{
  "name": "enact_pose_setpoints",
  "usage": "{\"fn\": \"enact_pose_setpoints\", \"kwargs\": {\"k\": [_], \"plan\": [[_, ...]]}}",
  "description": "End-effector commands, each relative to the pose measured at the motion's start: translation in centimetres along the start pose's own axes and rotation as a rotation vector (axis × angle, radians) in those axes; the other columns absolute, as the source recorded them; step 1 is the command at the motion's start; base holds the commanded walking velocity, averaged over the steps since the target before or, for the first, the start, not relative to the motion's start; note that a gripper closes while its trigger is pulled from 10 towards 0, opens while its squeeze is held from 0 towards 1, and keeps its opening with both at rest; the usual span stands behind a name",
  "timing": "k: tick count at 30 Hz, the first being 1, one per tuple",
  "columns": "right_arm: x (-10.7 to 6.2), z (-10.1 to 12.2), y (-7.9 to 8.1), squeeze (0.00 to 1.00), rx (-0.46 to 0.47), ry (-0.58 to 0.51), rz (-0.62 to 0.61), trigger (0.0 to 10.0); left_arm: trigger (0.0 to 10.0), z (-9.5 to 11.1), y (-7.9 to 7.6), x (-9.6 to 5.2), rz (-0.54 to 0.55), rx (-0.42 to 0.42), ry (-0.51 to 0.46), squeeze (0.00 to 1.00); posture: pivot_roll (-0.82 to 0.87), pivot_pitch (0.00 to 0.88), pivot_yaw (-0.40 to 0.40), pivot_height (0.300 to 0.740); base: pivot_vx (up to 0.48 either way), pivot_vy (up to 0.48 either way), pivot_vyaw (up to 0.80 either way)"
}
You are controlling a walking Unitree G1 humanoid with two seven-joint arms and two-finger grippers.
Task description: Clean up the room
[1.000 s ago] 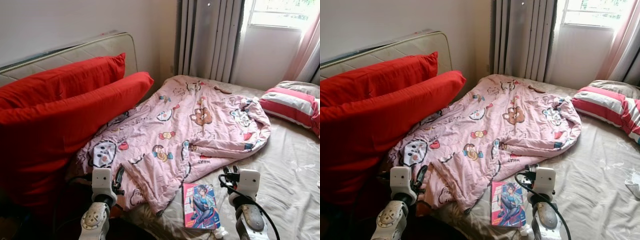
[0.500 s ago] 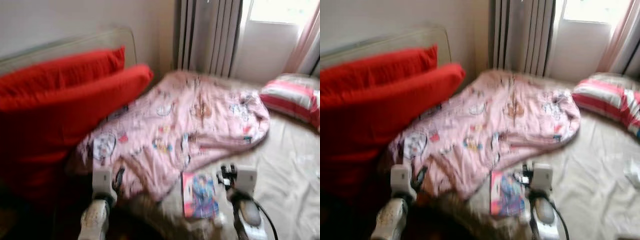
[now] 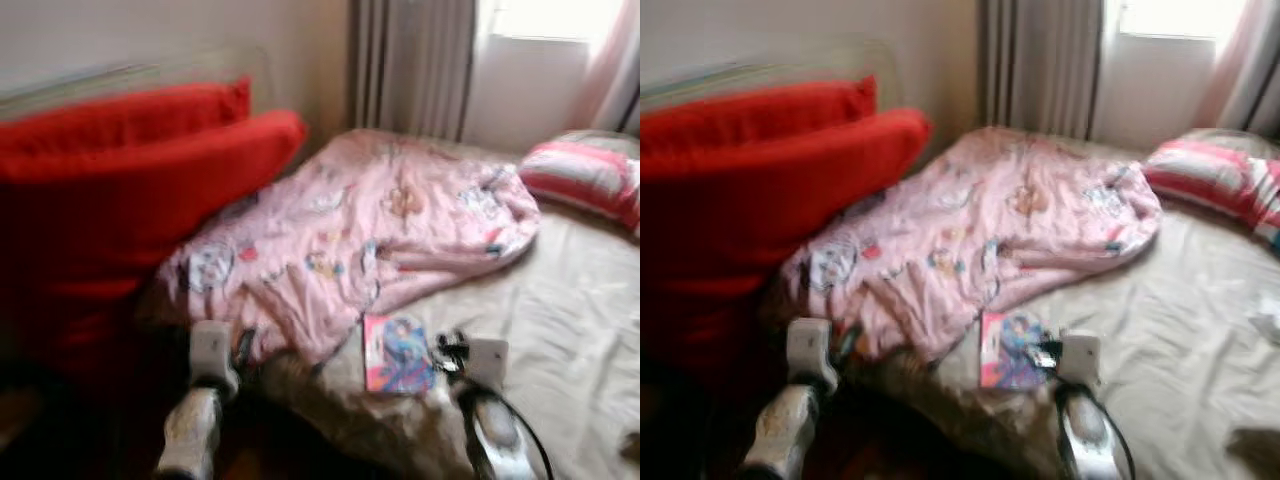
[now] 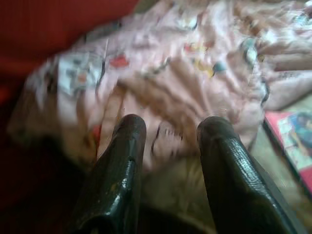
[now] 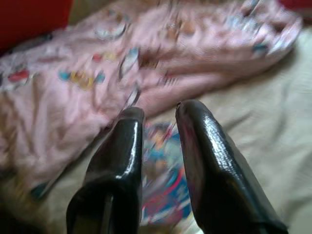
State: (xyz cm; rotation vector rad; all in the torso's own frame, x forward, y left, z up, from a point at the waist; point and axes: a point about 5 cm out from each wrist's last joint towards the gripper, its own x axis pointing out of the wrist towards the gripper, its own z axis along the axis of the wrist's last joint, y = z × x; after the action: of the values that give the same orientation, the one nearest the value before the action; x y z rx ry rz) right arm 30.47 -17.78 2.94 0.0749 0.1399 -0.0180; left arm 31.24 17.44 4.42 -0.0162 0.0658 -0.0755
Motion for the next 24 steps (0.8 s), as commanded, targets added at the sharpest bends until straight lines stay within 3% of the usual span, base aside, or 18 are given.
{"fn": "enact_pose_setpoints", "kwargs": {"k": [1,15,24], "plan": [[0.23,0.17,0.41,0.0,0.006,0.003,0.019,10.0,10.0,0.3,0.42,0.24,0.008,-0.001,0.003,0.0,-0.08,0.027,0.033,0.64,0.0,0.0,0.0],[0.23,-0.41,0.11,0.0,-0.005,0.065,-0.009,10.0,10.0,0.12,0.34,0.29,-0.004,-0.013,0.023,0.0,-0.08,0.033,0.032,0.635,0.0,0.0,0.0],[0.23,-0.13,0.14,0.0,0.011,0.033,0.003,10.0,10.0,0.17,0.42,0.32,0.001,-0.016,0.022,0.0,-0.08,0.039,0.03,0.611,0.0,0.0,0.0]]}}
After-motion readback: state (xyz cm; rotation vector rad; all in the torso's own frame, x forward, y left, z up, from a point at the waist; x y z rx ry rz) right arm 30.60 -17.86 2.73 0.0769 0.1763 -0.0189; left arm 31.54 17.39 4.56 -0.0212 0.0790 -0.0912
